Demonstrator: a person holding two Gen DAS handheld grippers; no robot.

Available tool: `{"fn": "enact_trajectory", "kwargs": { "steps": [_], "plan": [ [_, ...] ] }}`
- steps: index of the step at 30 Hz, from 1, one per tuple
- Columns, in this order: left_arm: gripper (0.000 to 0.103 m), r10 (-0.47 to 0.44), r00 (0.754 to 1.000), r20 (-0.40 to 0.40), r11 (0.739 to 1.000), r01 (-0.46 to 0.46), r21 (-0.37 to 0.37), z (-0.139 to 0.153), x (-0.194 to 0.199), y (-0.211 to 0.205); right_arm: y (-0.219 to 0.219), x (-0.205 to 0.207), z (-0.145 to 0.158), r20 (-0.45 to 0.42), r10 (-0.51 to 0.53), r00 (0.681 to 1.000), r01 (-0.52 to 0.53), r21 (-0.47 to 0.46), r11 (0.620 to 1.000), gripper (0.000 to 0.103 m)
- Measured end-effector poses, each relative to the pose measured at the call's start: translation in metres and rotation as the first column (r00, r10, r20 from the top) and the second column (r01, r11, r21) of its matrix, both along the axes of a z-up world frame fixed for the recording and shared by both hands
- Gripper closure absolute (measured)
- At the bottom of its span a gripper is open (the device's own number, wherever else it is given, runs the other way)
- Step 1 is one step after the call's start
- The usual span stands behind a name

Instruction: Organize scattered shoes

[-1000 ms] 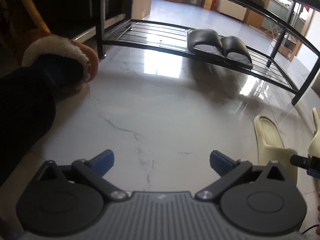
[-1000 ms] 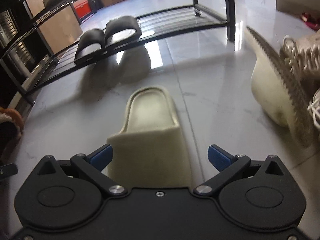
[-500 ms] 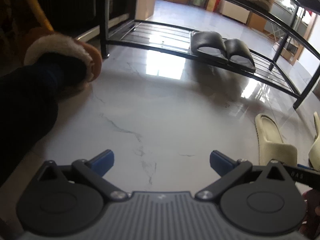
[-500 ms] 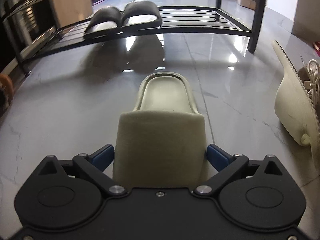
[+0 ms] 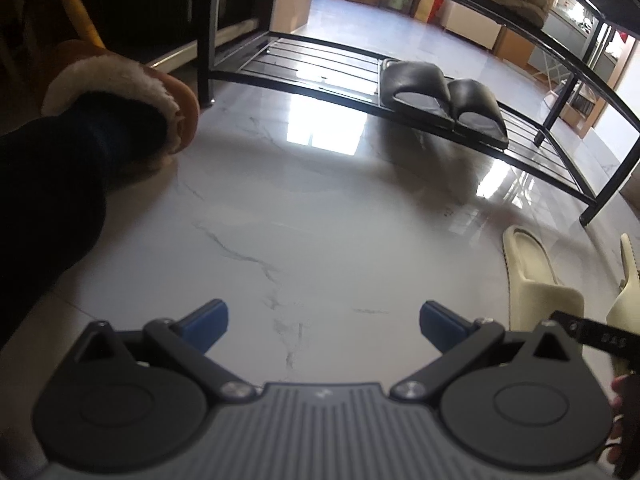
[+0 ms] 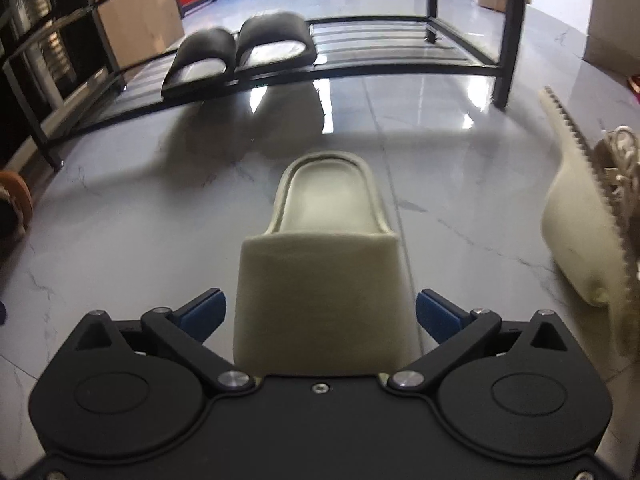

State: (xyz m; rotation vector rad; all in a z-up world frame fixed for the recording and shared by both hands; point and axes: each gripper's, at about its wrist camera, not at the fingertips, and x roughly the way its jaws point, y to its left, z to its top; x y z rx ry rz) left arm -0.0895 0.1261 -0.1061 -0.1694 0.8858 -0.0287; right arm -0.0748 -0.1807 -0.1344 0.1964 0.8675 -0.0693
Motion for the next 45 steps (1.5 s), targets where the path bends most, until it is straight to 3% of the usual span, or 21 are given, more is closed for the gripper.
{"fn": "enact_trajectory", "kwargs": {
  "steps": [3, 7, 9, 10, 12, 13, 15, 17, 20, 22, 25, 29, 31, 33, 35, 36, 39, 45],
  "plan": [
    [0.001, -0.015, 1.0, 0.015, 1.0, 0.015, 0.017, 0.001, -0.003, -0.003, -0.009, -0.014, 0.01, 0.014, -0.018, 1.0, 0.018, 0.032, 0.999, 0.0],
    [0.001, -0.045, 0.999, 0.027, 0.998, 0.044, 0.037, 0.001, -0.007, -0.011, -0.041, -0.046, 0.021, 0.002, -0.026, 1.0, 0.025, 0.293, 0.956, 0.0],
    [0.001, -0.069, 0.998, 0.0, 0.996, 0.069, 0.047, -0.001, -0.01, -0.024, -0.065, -0.079, 0.032, 0.046, -0.12, 0.992, 0.093, 0.392, 0.915, 0.0],
    [0.001, -0.087, 0.996, -0.015, 0.995, 0.087, 0.05, -0.002, -0.011, -0.031, -0.07, -0.086, 0.034, 0.057, -0.156, 0.986, 0.121, 0.398, 0.909, 0.0],
    [0.001, -0.122, 0.992, -0.016, 0.991, 0.122, 0.052, 0.001, -0.012, -0.045, -0.096, -0.12, 0.045, 0.121, -0.365, 0.923, 0.283, 0.426, 0.859, 0.0],
    [0.001, -0.173, 0.985, -0.001, 0.984, 0.173, 0.041, 0.005, -0.012, -0.063, -0.098, -0.125, 0.046, 0.137, -0.395, 0.908, 0.308, 0.421, 0.853, 0.0],
    [0.001, -0.218, 0.976, 0.01, 0.976, 0.217, 0.026, 0.011, -0.011, -0.081, -0.11, -0.152, 0.056, 0.25, -0.548, 0.798, 0.441, 0.378, 0.814, 0.0],
    [0.001, -0.287, 0.958, 0.017, 0.957, 0.288, -0.028, 0.021, -0.003, -0.122, -0.12, -0.177, 0.064, 0.361, -0.664, 0.655, 0.562, 0.355, 0.747, 0.0],
    [0.001, -0.359, 0.933, 0.011, 0.928, 0.358, -0.101, 0.028, 0.009, -0.174, -0.127, -0.186, 0.063, 0.411, -0.705, 0.577, 0.623, 0.337, 0.706, 0.0],
    [0.001, -0.384, 0.923, -0.003, 0.915, 0.38, -0.137, 0.027, 0.021, -0.213, -0.129, -0.186, 0.06, 0.426, -0.715, 0.555, 0.652, 0.31, 0.692, 0.0],
    [0.001, -0.406, 0.914, 0.001, 0.907, 0.403, -0.126, 0.017, 0.036, -0.274, -0.132, -0.183, 0.057, 0.431, -0.733, 0.525, 0.692, 0.284, 0.663, 0.0],
    [0.001, -0.5, 0.864, -0.059, 0.863, 0.492, -0.112, -0.007, 0.051, -0.347, -0.14, -0.186, 0.052, 0.41, -0.77, 0.489, 0.725, 0.299, 0.62, 0.0],
    [0.001, -0.472, 0.876, -0.099, 0.878, 0.458, -0.136, -0.018, 0.057, -0.365, -0.145, -0.193, 0.05, 0.408, -0.782, 0.471, 0.728, 0.321, 0.606, 0.0],
    [0.0, -0.43, 0.893, -0.135, 0.897, 0.406, -0.175, -0.026, 0.062, -0.371, -0.151, -0.199, 0.047, 0.403, -0.794, 0.456, 0.721, 0.355, 0.595, 0.0],
    [0.0, -0.406, 0.9, -0.16, 0.878, 0.335, -0.341, -0.035, 0.069, -0.371, -0.156, -0.198, 0.043, 0.39, -0.801, 0.454, 0.715, 0.377, 0.588, 0.0],
    [0.0, -0.405, 0.897, -0.179, 0.871, 0.318, -0.376, -0.035, 0.071, -0.373, -0.158, -0.197, 0.042, 0.382, -0.803, 0.457, 0.711, 0.386, 0.588, 0.0],
    [0.001, -0.415, 0.885, -0.209, 0.864, 0.312, -0.394, -0.032, 0.075, -0.381, -0.161, -0.192, 0.038, 0.359, -0.808, 0.468, 0.702, 0.404, 0.586, 0.0],
    [0.001, -0.407, 0.879, -0.248, 0.873, 0.294, -0.39, -0.027, 0.081, -0.382, -0.163, -0.196, 0.038, 0.355, -0.817, 0.455, 0.692, 0.436, 0.575, 0.0]
  ]
}}
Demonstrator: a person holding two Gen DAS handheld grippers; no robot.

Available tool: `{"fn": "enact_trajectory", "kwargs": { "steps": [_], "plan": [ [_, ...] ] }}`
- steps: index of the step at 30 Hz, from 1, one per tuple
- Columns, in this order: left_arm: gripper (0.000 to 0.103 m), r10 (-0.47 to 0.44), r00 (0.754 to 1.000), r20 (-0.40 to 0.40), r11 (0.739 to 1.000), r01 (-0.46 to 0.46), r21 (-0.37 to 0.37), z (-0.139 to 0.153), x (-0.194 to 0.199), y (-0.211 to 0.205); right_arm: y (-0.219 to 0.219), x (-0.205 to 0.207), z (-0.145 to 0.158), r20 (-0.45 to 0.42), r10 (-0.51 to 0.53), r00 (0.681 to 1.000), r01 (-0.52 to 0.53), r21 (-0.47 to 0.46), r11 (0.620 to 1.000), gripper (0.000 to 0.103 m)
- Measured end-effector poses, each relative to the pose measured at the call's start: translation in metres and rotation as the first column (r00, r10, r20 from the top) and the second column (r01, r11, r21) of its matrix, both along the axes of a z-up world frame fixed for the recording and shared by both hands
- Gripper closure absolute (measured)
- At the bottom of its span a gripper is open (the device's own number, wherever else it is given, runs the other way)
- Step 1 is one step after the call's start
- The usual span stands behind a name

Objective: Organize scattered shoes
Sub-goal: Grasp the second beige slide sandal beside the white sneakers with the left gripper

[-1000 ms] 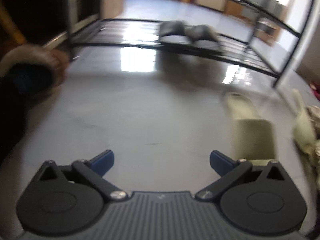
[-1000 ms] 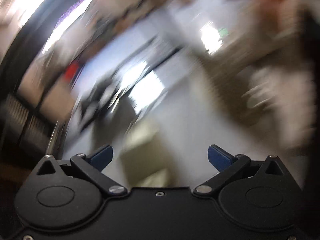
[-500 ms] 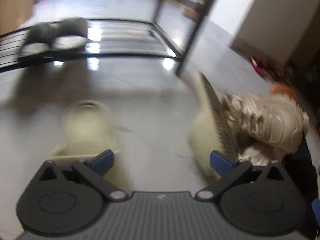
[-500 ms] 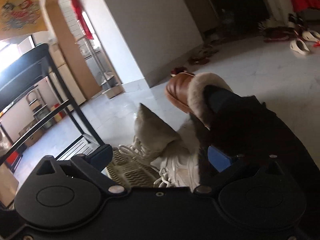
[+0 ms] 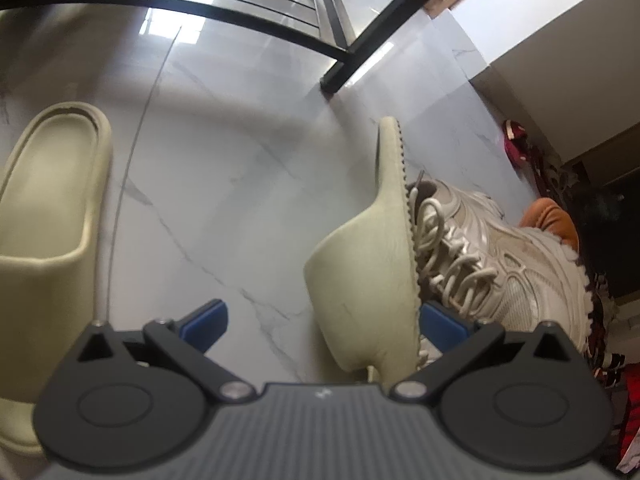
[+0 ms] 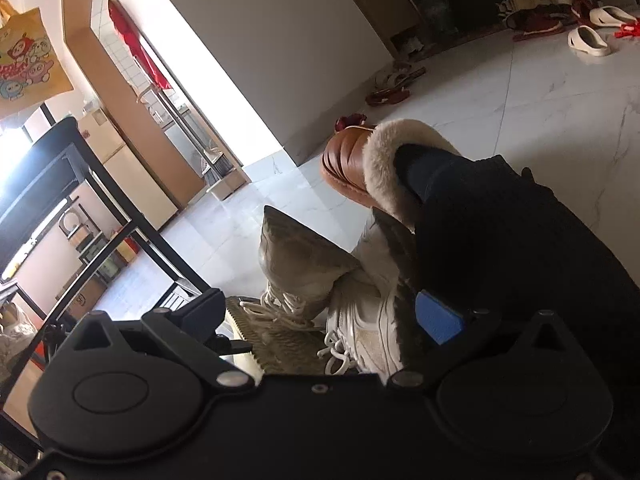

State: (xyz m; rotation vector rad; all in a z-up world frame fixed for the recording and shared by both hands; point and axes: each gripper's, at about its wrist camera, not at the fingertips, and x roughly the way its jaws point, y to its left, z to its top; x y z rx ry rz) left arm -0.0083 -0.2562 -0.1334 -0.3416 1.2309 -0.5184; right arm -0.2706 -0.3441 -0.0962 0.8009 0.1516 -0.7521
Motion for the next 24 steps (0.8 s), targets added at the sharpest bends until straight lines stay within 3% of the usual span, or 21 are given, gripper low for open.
{"fn": "enact_trajectory", "kwargs": {
  "steps": [3, 5, 12, 17, 24],
  "plan": [
    [0.001, 0.008, 1.0, -0.018, 1.0, -0.009, -0.025, 0.0, 0.004, 0.002, 0.001, -0.001, 0.0, 0.003, 0.001, 1.0, -0.001, 0.0, 1.0, 0.0],
    [0.001, 0.022, 0.998, -0.063, 0.993, -0.029, -0.116, 0.001, 0.008, 0.008, 0.002, -0.001, 0.001, 0.003, 0.001, 1.0, -0.001, 0.001, 1.0, 0.0],
    [0.001, 0.02, 0.984, -0.176, 0.993, -0.039, -0.109, -0.019, 0.016, 0.0, 0.003, 0.0, 0.001, 0.005, 0.004, 1.0, -0.004, 0.001, 1.0, 0.0],
    [0.001, 0.012, 0.96, -0.281, 0.989, -0.053, -0.139, -0.041, 0.016, -0.011, 0.002, 0.0, 0.001, 0.006, 0.005, 1.0, -0.005, 0.005, 1.0, 0.0],
    [0.001, -0.001, 0.971, -0.24, 1.0, -0.003, -0.019, -0.051, 0.009, -0.034, 0.002, 0.002, 0.0, 0.002, 0.013, 1.0, -0.013, 0.01, 1.0, 0.0]
  ]
}}
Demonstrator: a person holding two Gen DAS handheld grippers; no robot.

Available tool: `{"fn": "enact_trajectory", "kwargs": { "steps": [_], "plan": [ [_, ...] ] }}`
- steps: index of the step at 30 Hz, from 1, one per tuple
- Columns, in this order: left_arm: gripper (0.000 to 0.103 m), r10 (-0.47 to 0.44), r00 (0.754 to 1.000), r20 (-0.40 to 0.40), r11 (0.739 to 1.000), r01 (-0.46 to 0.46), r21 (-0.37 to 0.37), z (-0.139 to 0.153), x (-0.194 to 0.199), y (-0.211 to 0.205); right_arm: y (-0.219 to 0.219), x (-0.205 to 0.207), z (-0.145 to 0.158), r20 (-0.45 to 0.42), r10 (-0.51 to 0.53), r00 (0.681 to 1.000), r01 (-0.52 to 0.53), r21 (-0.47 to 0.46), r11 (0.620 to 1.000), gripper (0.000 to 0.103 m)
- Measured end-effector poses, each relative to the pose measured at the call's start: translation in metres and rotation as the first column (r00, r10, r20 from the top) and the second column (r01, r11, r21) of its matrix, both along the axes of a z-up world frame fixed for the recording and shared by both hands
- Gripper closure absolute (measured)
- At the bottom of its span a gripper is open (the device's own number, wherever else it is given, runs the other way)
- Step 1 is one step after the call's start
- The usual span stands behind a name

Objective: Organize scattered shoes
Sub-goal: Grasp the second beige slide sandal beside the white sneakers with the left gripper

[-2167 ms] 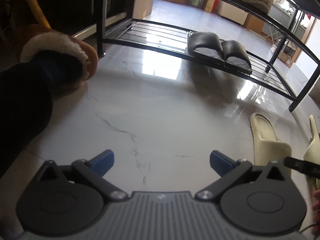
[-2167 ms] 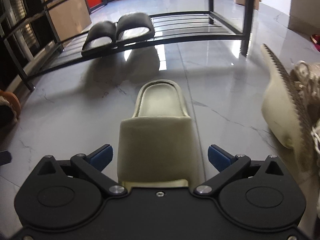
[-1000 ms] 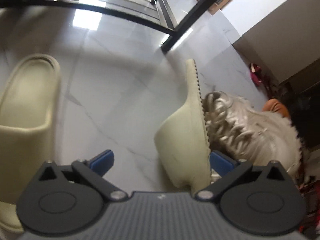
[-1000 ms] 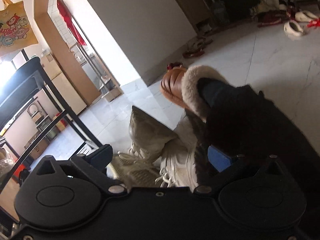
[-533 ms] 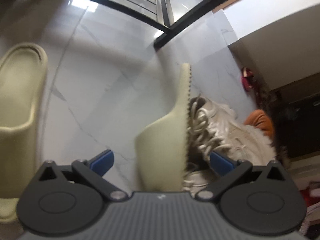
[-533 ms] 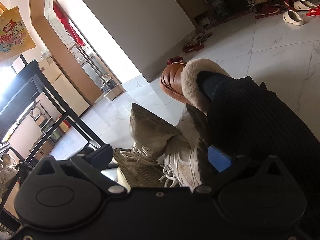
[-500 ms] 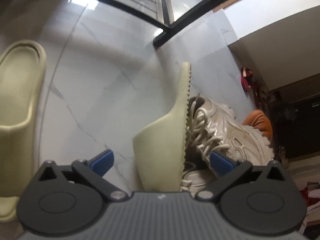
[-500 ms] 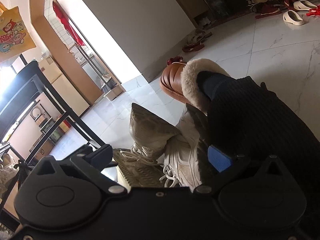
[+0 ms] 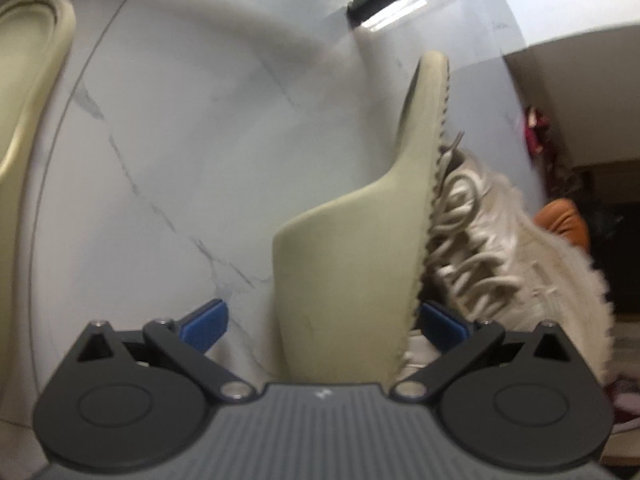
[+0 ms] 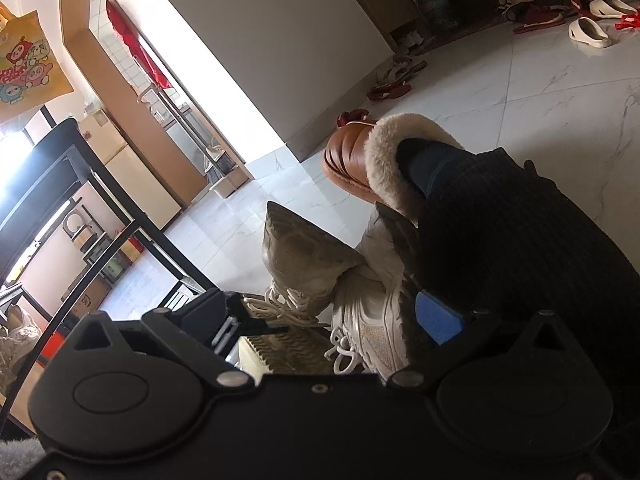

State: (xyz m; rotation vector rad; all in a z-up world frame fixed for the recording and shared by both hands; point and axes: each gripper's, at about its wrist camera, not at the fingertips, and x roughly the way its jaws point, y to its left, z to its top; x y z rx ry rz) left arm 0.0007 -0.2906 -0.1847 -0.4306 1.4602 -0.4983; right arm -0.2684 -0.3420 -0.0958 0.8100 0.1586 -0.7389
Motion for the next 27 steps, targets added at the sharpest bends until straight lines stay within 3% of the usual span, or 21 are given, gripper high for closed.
{"fn": "enact_trajectory", "kwargs": {
  "steps": [10, 13, 15, 24, 27],
  "plan": [
    [0.003, -0.134, 0.978, 0.162, 0.98, 0.106, 0.169, 0.005, -0.027, -0.032, 0.0, 0.001, -0.001, 0.002, 0.004, 1.0, -0.004, 0.006, 1.0, 0.0],
    [0.015, -0.197, 0.962, 0.19, 0.963, 0.153, 0.223, 0.011, -0.029, -0.038, 0.0, 0.001, -0.002, 0.001, 0.005, 1.0, -0.005, 0.007, 1.0, 0.0],
    [0.03, -0.22, 0.955, 0.198, 0.962, 0.178, 0.208, 0.013, -0.031, -0.036, 0.0, 0.001, -0.002, 0.001, 0.005, 1.0, -0.005, 0.007, 1.0, 0.0],
    [0.035, -0.222, 0.945, 0.24, 0.969, 0.185, 0.166, 0.024, -0.041, -0.01, 0.001, 0.001, -0.003, -0.005, 0.004, 1.0, -0.004, 0.004, 1.0, 0.0],
    [0.036, -0.232, 0.933, 0.275, 0.969, 0.198, 0.148, 0.034, -0.026, -0.008, 0.001, 0.003, -0.003, -0.011, 0.002, 1.0, -0.002, 0.0, 1.0, 0.0]
  ]
}}
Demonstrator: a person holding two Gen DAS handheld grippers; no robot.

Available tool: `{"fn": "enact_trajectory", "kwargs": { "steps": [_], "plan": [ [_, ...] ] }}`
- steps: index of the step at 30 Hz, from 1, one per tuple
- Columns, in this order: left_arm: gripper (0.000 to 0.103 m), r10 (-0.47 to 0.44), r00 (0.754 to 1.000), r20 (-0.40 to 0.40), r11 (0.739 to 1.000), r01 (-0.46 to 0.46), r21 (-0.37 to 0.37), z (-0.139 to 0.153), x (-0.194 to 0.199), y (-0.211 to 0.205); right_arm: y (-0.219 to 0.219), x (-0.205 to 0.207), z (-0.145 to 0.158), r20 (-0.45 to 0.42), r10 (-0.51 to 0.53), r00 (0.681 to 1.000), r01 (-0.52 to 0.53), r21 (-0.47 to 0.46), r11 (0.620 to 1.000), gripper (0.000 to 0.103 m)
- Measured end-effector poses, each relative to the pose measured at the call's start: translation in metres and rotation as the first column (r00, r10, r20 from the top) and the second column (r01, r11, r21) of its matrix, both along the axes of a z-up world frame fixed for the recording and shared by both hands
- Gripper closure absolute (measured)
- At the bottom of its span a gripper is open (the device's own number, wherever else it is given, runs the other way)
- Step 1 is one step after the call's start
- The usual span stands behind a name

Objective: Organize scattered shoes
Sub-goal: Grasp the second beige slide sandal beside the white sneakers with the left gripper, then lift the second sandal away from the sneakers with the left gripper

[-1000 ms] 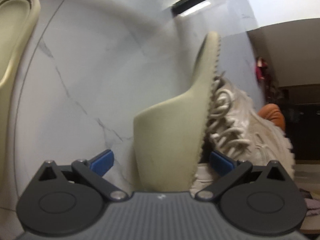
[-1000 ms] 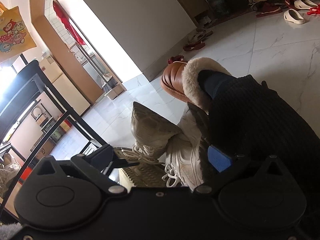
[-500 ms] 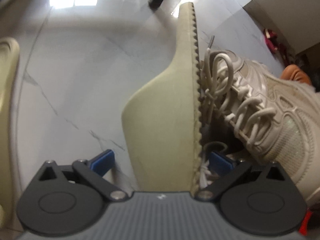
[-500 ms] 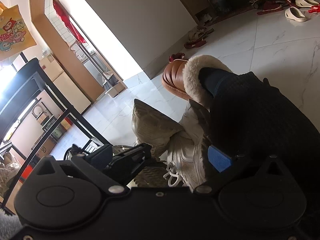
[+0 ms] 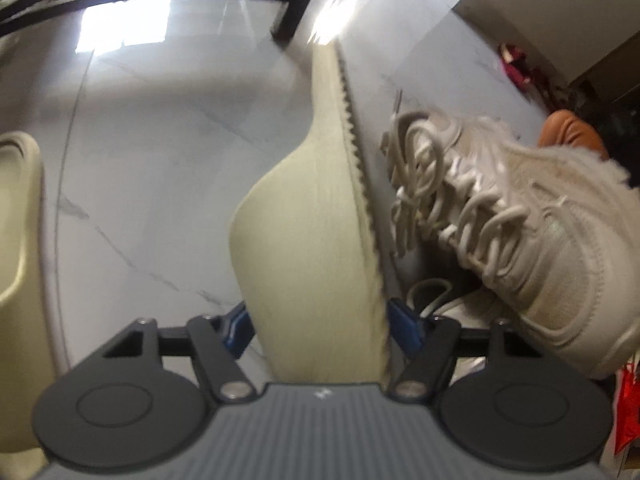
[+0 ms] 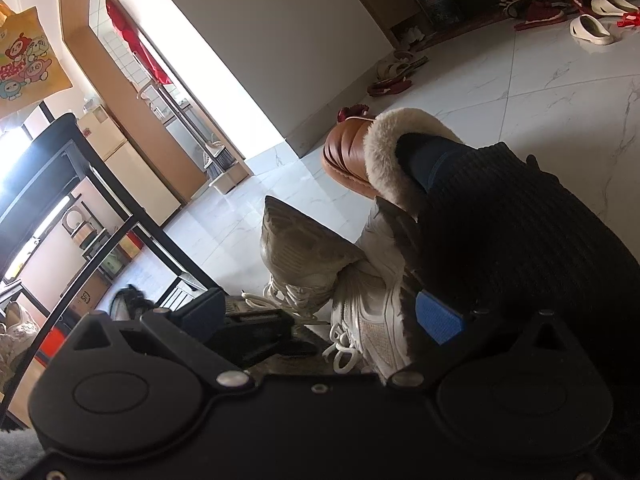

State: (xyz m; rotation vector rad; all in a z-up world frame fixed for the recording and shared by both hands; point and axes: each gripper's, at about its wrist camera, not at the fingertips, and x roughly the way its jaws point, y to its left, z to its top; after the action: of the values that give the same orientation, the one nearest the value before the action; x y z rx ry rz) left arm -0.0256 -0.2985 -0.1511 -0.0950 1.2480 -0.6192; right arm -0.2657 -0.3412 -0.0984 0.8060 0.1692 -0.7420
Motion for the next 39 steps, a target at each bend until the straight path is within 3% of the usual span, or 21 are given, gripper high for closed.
{"fn": "enact_trajectory", "kwargs": {
  "steps": [10, 12, 15, 19, 24, 27, 33, 34, 39],
  "plan": [
    [0.039, -0.028, 0.998, -0.053, 0.999, 0.029, 0.024, -0.001, -0.019, 0.051, 0.0, 0.0, 0.0, -0.009, 0.001, 1.0, -0.001, -0.004, 1.0, 0.0],
    [0.039, -0.048, 0.998, -0.038, 0.998, 0.049, 0.026, -0.002, -0.022, 0.048, 0.0, 0.001, 0.0, -0.013, 0.001, 1.0, -0.001, -0.006, 1.0, 0.0],
    [0.04, -0.092, 0.995, 0.045, 0.996, 0.091, 0.024, 0.007, -0.03, 0.046, 0.001, 0.002, -0.001, -0.019, 0.001, 1.0, -0.001, -0.009, 1.0, 0.0],
    [0.04, -0.112, 0.987, 0.112, 0.993, 0.115, -0.019, 0.023, -0.03, 0.055, 0.001, 0.004, -0.002, -0.028, 0.0, 1.0, -0.001, -0.014, 1.0, 0.0],
    [0.04, -0.048, 0.988, 0.144, 0.997, 0.056, -0.05, 0.04, -0.022, 0.056, 0.002, 0.005, -0.003, -0.04, -0.003, 0.999, 0.002, -0.021, 1.0, 0.0],
    [0.04, -0.006, 0.976, 0.217, 0.995, 0.027, -0.092, 0.064, -0.021, 0.077, 0.002, 0.006, -0.004, -0.055, -0.007, 0.998, 0.005, -0.026, 1.0, 0.0],
    [0.04, 0.143, 0.945, 0.294, 0.988, -0.12, -0.096, 0.096, -0.027, 0.165, 0.004, 0.009, -0.004, -0.066, 0.008, 0.998, -0.011, -0.033, 0.999, 0.0],
    [0.04, 0.198, 0.933, 0.3, 0.98, -0.179, -0.09, 0.096, -0.031, 0.195, 0.005, 0.009, -0.004, -0.068, 0.014, 0.998, -0.016, -0.033, 0.999, 0.0],
    [0.04, 0.318, 0.898, 0.304, 0.945, -0.327, -0.024, 0.077, -0.044, 0.267, 0.012, 0.016, -0.003, -0.104, 0.049, 0.993, -0.055, -0.051, 0.997, 0.0]
  ]
}}
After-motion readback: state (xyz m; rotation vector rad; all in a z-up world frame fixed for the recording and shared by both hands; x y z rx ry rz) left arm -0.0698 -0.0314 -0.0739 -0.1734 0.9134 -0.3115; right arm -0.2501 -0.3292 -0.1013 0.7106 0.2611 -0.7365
